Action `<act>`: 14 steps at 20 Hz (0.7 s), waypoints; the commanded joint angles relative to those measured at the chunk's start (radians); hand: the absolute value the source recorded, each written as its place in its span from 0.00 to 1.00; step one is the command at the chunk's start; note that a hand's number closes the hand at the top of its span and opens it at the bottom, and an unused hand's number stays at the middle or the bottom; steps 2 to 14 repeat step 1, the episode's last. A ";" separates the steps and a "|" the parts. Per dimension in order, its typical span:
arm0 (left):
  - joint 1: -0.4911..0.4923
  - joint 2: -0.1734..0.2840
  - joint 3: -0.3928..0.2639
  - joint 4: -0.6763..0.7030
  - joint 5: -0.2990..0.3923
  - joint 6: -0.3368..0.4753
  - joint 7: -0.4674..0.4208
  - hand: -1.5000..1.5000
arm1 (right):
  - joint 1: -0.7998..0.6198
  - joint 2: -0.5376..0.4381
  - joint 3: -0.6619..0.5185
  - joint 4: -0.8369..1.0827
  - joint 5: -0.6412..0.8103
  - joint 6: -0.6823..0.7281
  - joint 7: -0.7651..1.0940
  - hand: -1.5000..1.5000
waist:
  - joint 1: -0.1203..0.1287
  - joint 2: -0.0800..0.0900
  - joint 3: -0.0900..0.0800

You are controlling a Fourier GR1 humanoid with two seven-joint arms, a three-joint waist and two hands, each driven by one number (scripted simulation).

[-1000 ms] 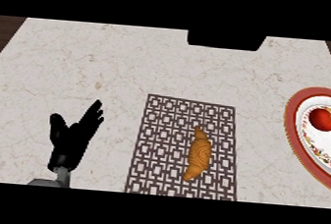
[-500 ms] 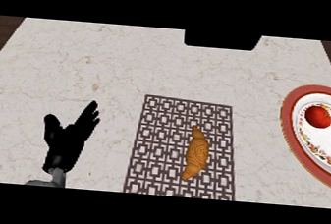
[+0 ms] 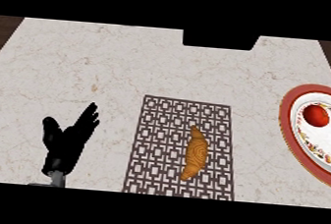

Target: Pick the tomato from the placemat and place it in the plate

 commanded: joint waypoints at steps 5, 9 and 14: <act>0.021 0.013 0.021 0.002 0.017 -0.012 -0.009 0.50 | 0.068 -0.019 -0.011 0.006 -0.006 0.181 -0.231 0.00 | -0.010 -0.004 -0.001; 0.021 0.013 0.021 0.002 0.017 -0.012 -0.009 0.50 | 0.068 -0.019 -0.011 0.006 -0.006 0.181 -0.231 0.00 | -0.010 -0.004 -0.001; 0.021 0.013 0.021 0.002 0.017 -0.012 -0.009 0.50 | 0.068 -0.019 -0.011 0.006 -0.006 0.181 -0.231 0.00 | -0.010 -0.004 -0.001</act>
